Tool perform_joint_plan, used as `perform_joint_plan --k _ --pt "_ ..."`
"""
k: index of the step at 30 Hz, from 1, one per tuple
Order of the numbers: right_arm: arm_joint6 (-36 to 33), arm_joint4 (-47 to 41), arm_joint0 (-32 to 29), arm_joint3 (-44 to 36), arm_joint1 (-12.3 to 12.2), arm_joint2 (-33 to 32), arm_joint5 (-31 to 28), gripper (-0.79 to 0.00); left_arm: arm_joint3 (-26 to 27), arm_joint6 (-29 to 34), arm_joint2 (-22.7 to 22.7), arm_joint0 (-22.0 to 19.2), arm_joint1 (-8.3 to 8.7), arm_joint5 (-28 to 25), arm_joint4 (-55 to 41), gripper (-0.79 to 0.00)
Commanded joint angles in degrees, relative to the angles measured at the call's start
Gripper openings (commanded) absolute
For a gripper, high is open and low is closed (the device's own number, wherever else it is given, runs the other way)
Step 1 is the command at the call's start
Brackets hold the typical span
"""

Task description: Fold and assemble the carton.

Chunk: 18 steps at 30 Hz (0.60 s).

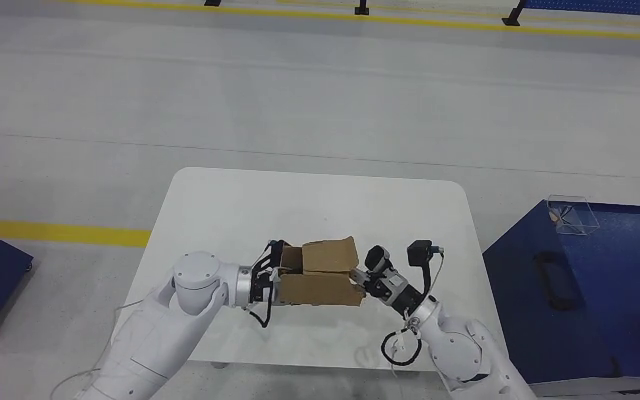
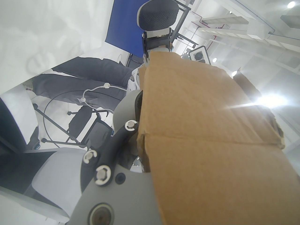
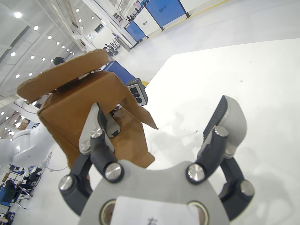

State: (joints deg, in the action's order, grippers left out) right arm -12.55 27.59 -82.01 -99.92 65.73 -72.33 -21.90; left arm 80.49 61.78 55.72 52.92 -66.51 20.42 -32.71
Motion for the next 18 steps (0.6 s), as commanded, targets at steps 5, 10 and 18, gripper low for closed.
perform_joint_plan --k 5,10,18 --pt "-1.6 0.6 0.3 -0.2 0.1 0.7 0.5 0.0 0.6 -0.4 -0.1 0.2 0.11 0.2 0.6 -0.785" --pt "-1.4 -1.4 -0.3 -0.8 0.0 -1.0 0.1 0.0 0.8 -1.1 0.0 0.4 0.18 0.3 0.8 -0.785" --pt "-2.9 -4.5 -2.1 -1.4 -0.5 -4.8 -1.0 0.0 0.4 -1.0 1.0 0.8 0.44 -0.2 0.0 -0.785"
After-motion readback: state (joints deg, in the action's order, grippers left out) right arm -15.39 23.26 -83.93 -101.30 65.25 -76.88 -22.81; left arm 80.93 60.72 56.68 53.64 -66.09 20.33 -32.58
